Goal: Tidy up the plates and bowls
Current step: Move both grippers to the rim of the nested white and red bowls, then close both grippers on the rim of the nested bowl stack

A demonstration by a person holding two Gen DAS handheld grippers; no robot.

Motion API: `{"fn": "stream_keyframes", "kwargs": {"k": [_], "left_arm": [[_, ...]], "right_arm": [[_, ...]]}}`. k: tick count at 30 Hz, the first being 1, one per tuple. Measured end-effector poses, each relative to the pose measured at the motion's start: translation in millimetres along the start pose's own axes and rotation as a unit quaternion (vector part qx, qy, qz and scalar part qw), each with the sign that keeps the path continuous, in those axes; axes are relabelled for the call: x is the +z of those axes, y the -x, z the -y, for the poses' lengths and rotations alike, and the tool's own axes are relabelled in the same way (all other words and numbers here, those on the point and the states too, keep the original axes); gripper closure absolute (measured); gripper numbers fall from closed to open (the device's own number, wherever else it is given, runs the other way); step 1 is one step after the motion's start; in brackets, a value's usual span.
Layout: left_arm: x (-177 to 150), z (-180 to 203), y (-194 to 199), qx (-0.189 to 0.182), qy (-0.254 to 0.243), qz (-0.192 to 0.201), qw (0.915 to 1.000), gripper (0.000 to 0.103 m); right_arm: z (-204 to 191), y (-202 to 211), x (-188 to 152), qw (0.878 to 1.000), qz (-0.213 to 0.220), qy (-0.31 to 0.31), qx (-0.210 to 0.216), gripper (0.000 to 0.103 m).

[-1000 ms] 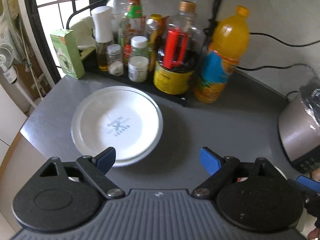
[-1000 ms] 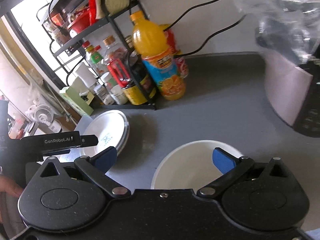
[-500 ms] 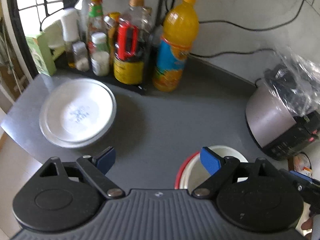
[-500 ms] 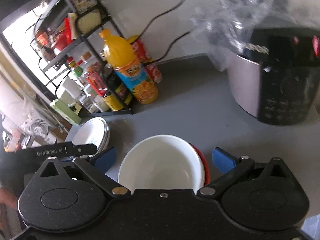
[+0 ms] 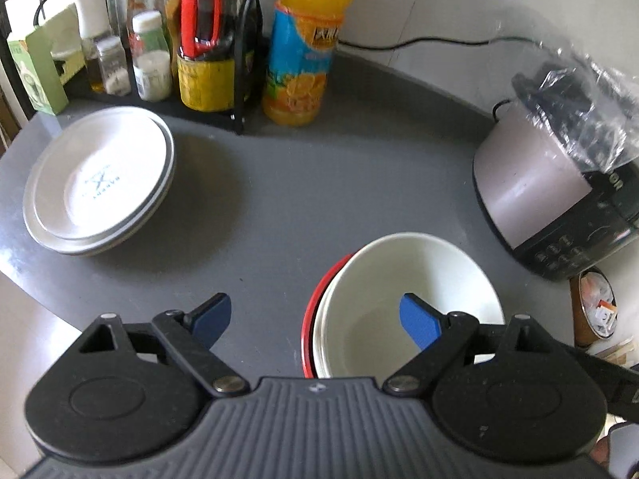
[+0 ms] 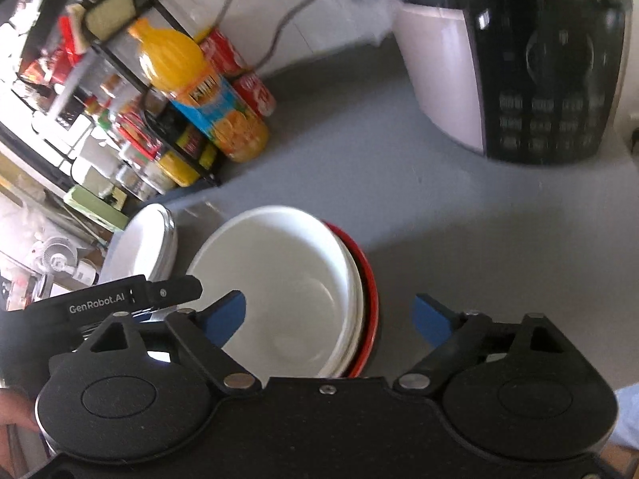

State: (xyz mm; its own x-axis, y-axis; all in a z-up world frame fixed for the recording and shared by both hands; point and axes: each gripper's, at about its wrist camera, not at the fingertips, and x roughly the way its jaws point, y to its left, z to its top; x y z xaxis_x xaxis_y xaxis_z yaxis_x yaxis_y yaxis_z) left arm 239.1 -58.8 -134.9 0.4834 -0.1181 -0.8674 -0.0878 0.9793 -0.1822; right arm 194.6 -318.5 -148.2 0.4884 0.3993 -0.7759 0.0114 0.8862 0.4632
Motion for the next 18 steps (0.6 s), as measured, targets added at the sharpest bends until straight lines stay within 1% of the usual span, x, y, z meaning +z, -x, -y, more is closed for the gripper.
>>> {"fn": "stream_keyframes", "kwargs": {"k": [3, 5, 6, 8, 9, 11, 12, 13, 14, 15, 16, 17, 18], "left_arm": [[-1, 0, -12, 0.0, -0.004, -0.008, 1.0, 0.013], [-2, -1, -16, -0.005, 0.001, -0.009, 0.9999, 0.013], [-3, -1, -19, -0.004, 0.0, -0.009, 1.0, 0.013], [-4, -1, -23, 0.003, -0.005, -0.014, 0.9999, 0.016], [-5, -1, -26, 0.003, -0.006, -0.016, 0.9999, 0.016], [-7, -1, -29, -0.004, -0.008, -0.016, 0.9998, 0.019], [-8, -1, -31, -0.004, -0.011, -0.017, 0.9998, 0.02], [-7, -1, -32, -0.005, -0.012, -0.019, 0.9997, 0.022], [-7, -2, -34, -0.009, -0.009, -0.022, 0.9997, 0.029], [-7, -4, -37, -0.016, -0.004, -0.028, 0.9995, 0.033], [-7, -6, -41, -0.021, 0.002, -0.038, 0.9991, 0.04], [-7, -7, -44, -0.025, 0.006, -0.045, 0.9987, 0.047], [-7, -9, -47, -0.029, 0.011, -0.05, 0.9983, 0.05]], "right_arm": [[3, -10, -6, 1.0, -0.01, -0.005, -0.003, 0.018], [6, -18, -9, 1.0, -0.018, -0.012, -0.006, 0.023], [8, -22, -11, 1.0, -0.023, -0.019, -0.009, 0.027], [11, -29, -15, 0.999, -0.032, -0.025, -0.014, 0.03], [12, -32, -17, 0.999, -0.036, -0.028, -0.015, 0.033], [13, -37, -21, 0.998, -0.043, -0.038, -0.009, 0.039], [14, -39, -21, 0.998, -0.045, -0.041, -0.007, 0.044], [14, -41, -21, 0.998, -0.047, -0.045, -0.006, 0.046], [14, -43, -22, 0.998, -0.048, -0.048, -0.008, 0.047], [14, -45, -22, 0.998, -0.047, -0.05, -0.011, 0.051], [15, -46, -22, 0.998, -0.047, -0.051, -0.013, 0.056], [15, -47, -22, 0.997, -0.048, -0.051, -0.017, 0.059], [15, -48, -22, 0.997, -0.047, -0.05, -0.022, 0.063]]}}
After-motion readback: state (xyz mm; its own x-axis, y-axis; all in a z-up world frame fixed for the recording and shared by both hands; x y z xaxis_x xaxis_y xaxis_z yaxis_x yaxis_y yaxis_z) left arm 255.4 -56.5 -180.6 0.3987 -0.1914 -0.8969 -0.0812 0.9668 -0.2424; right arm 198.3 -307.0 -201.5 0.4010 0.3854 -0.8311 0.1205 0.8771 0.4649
